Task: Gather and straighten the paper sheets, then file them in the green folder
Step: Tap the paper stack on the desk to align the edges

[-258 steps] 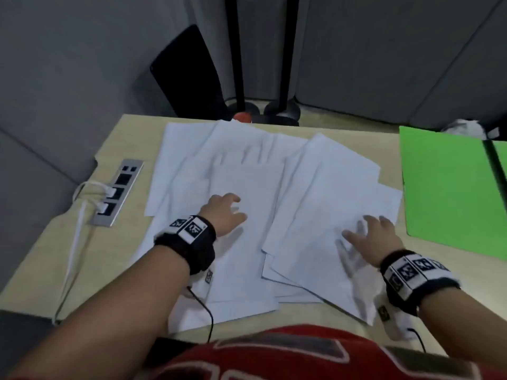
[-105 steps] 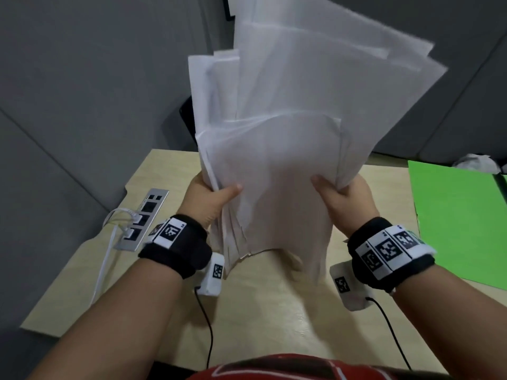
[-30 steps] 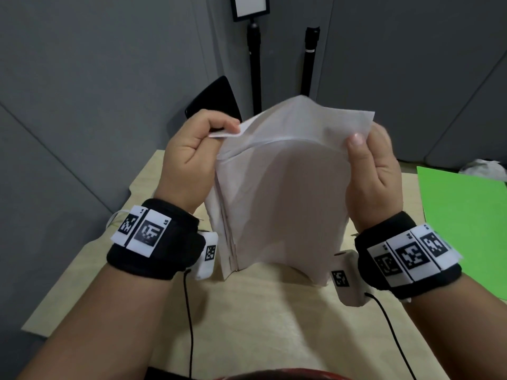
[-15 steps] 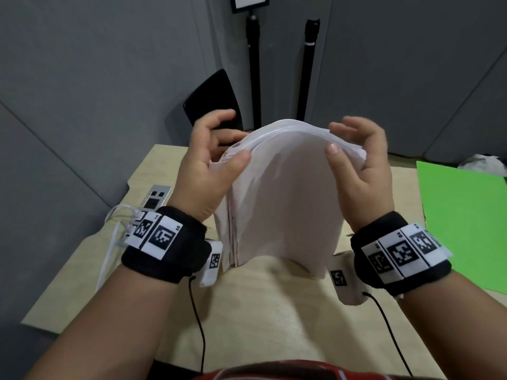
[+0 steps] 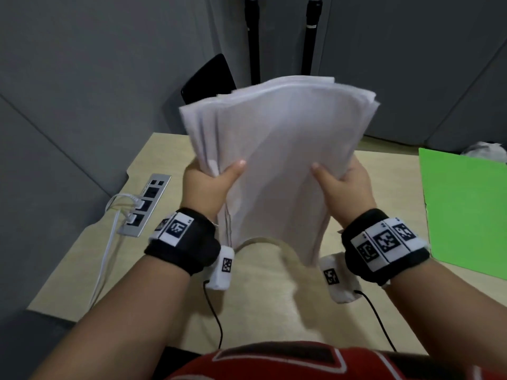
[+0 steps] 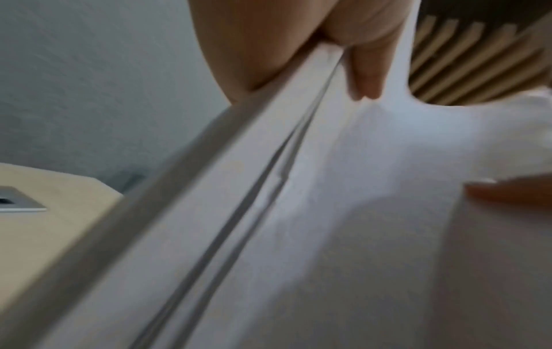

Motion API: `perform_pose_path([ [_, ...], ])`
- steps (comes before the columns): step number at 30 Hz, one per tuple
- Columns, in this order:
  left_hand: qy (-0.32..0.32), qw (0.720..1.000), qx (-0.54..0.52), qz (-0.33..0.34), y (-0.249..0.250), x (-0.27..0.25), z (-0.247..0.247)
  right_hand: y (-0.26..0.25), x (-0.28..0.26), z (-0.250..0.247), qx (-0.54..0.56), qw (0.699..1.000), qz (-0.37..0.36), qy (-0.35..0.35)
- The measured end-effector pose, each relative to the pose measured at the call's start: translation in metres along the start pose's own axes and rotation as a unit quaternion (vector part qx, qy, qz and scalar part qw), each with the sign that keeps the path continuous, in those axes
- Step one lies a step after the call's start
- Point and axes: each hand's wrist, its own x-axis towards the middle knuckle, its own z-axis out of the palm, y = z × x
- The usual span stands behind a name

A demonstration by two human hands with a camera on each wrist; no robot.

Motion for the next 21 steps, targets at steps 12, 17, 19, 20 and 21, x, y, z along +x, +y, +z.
perform_pose_path([
  [12, -0.065, 0.993, 0.084, -0.049, -0.007, 0.010, 0.008, -0.003, -0.002, -0.003, -0.033, 0.999, -0.008, -0.029],
  [17, -0.098, 0.993, 0.046, -0.049, -0.002, 0.014, 0.002, -0.002, 0.000, -0.009, 0.005, 0.999, -0.004, -0.037],
  [19, -0.129, 0.988, 0.065, -0.047, -0.003, 0.015, 0.003, -0.003, 0.001, -0.008, 0.010, 0.997, 0.021, -0.080],
  [20, -0.135, 0.987, 0.079, -0.047, -0.003, 0.016, 0.004, -0.003, 0.001, -0.006, 0.001, 0.994, 0.028, -0.103],
  [21, -0.133, 0.986, 0.091, -0.047, -0.004, 0.017, 0.006, -0.003, 0.002, -0.004, -0.014, 0.992, 0.033, -0.121],
])
